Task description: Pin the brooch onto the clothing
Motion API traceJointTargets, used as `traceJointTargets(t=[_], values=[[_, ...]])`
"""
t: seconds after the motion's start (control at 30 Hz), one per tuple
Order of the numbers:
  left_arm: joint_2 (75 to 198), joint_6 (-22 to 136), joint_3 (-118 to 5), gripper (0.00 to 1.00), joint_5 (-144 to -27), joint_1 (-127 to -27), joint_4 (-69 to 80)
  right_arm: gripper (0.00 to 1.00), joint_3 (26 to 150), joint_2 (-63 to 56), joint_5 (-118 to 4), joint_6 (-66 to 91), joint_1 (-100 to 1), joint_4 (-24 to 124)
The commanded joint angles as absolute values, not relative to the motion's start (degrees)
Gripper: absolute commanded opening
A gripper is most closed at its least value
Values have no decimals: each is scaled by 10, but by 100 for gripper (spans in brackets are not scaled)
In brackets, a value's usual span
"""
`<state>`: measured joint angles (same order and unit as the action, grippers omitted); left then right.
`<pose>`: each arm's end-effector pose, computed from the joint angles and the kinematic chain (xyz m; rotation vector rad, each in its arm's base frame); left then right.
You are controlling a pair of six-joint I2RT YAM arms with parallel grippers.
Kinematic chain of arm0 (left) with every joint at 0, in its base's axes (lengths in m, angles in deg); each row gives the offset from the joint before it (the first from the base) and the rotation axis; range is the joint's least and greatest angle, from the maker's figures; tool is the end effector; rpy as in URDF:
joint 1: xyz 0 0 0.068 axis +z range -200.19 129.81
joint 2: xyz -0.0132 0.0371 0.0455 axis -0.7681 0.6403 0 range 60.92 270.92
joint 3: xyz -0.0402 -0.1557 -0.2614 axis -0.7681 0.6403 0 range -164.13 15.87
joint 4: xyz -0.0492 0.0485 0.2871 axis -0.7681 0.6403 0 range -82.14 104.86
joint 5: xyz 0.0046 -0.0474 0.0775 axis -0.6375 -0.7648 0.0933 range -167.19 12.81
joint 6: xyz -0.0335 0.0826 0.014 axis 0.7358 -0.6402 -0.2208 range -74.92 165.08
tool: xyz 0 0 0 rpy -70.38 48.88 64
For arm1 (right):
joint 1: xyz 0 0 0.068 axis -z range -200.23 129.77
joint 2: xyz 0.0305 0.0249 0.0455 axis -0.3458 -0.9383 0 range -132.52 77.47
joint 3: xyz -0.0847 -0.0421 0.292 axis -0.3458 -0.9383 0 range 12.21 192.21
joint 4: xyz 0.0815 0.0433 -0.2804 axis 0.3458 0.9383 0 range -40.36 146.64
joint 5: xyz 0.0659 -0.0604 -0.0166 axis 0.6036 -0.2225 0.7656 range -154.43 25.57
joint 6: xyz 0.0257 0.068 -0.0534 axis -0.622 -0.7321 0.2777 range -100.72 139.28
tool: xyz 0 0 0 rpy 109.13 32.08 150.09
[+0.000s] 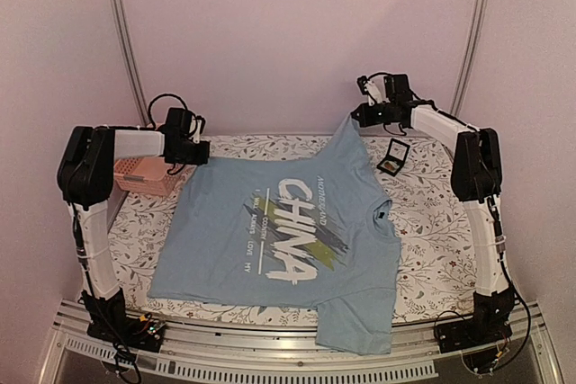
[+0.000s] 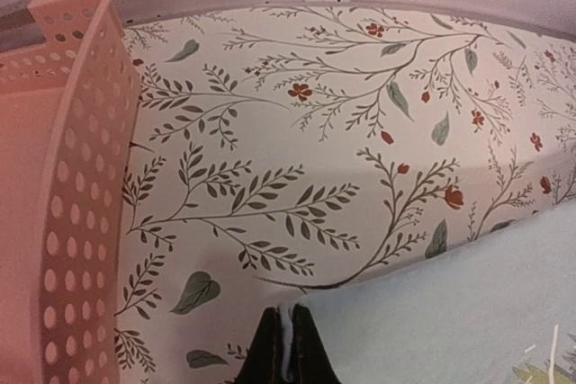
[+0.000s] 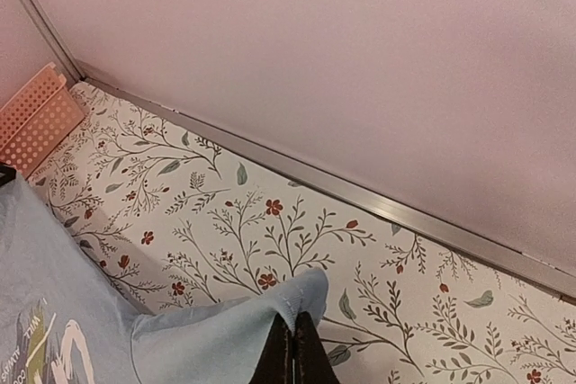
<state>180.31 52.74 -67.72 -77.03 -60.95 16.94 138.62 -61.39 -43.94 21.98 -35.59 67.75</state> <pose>0.5298 -0.1004 0.1494 0.0627 2.3586 -0.1538 0.6300 0.2023 0.2323 -0.5427 2.0364 0.5085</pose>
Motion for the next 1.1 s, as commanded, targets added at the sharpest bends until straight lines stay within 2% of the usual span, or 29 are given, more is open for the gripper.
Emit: traceJointTargets(t=[0.0,0.13,0.2,0.23,0.27,0.3,0.33,0.47,0.57,0.63,0.7,0.87,0.93,1.07], values=[[1831,517,-699,0,-777,-609,154,0,1398,-622,-445,228,-354,620],[1854,527,-705,2,-788,-608,176,1,1389,-655,-502,223,-354,639],[1864,526,-715,12,-795,-609,189,4,1384,-664,-538,210,-350,648],[1867,525,-719,22,-795,-609,195,15,1382,-667,-551,203,-347,651],[1871,524,-727,36,-789,-610,204,33,1383,-668,-559,197,-344,655],[1875,525,-736,47,-781,-610,216,47,1383,-667,-566,196,-343,659],[1876,528,-747,53,-776,-610,226,54,1383,-665,-571,195,-343,666],[1858,520,-768,57,-774,-621,221,59,1384,-636,-573,207,-343,701],[1861,505,-811,59,-775,-644,212,59,1370,-607,-581,208,-344,725],[1882,503,-863,59,-812,-661,213,55,1336,-585,-560,200,-347,730],[1913,501,-910,56,-847,-679,214,48,1286,-564,-528,196,-357,731],[2009,472,-1021,47,-889,-737,206,24,1161,-519,-534,162,-386,743],[2042,432,-1052,46,-899,-763,180,14,1109,-504,-531,143,-389,736],[2099,329,-1113,46,-874,-814,146,2,1016,-472,-517,121,-392,716]])
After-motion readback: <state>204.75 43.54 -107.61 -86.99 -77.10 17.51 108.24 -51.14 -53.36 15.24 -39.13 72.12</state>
